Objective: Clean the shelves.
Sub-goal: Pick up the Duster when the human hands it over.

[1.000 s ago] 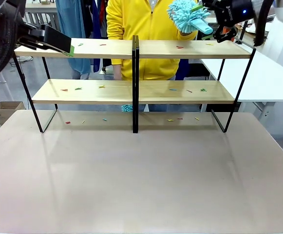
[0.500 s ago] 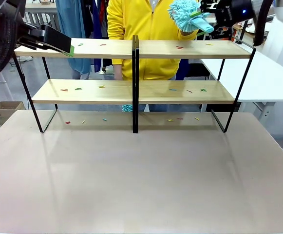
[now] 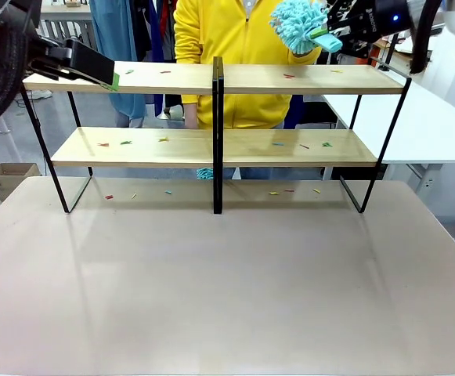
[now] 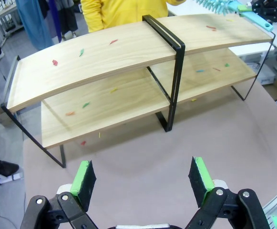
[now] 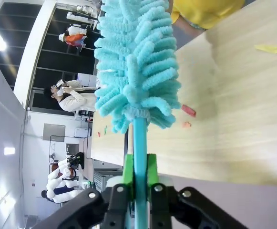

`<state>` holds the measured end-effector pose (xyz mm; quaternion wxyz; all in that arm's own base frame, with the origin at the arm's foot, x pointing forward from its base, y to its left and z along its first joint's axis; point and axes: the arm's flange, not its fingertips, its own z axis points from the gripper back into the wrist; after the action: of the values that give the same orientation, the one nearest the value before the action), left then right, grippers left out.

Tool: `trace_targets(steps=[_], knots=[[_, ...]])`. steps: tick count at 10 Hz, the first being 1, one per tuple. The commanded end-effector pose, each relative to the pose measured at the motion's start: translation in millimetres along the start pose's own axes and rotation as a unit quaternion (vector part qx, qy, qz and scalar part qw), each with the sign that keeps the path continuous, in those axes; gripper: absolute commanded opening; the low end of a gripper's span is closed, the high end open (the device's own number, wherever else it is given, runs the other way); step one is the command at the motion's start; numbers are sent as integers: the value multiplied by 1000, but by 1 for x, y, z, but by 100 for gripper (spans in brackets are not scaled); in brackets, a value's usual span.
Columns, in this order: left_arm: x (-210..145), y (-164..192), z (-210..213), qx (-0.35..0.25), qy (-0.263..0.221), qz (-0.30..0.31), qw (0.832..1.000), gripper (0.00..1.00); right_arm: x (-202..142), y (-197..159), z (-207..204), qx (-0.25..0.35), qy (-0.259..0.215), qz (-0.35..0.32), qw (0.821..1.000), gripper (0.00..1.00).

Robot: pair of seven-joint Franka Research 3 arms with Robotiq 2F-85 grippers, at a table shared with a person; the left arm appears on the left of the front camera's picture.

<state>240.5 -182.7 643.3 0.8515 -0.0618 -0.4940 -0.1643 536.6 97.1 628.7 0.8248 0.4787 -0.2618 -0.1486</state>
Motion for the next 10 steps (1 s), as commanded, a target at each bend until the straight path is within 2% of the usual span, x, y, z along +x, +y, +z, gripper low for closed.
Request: trace_targets(steps=[1, 3, 4, 6, 8, 9, 10], knots=[[-1, 0, 1, 1, -1, 0, 1000, 100, -6, -6, 4, 21, 2, 13, 1000, 0], [-1, 0, 1, 1, -1, 0, 1000, 100, -22, 4, 21, 21, 7, 44, 999, 0], [-1, 0, 1, 1, -1, 0, 1000, 100, -45, 17, 52, 34, 20, 76, 996, 0], [-1, 0, 1, 1, -1, 0, 1000, 100, -86, 29, 138, 66, 43, 107, 991, 0], [-1, 0, 1, 1, -1, 0, 1000, 100, -114, 13, 235, 38, 67, 109, 991, 0], [-1, 0, 1, 1, -1, 0, 1000, 100, -126, 10, 278, 14, 52, 118, 992, 0], [-1, 0, 1, 1, -1, 0, 1000, 100, -137, 10, 320, -30, 15, 141, 989, 0]])
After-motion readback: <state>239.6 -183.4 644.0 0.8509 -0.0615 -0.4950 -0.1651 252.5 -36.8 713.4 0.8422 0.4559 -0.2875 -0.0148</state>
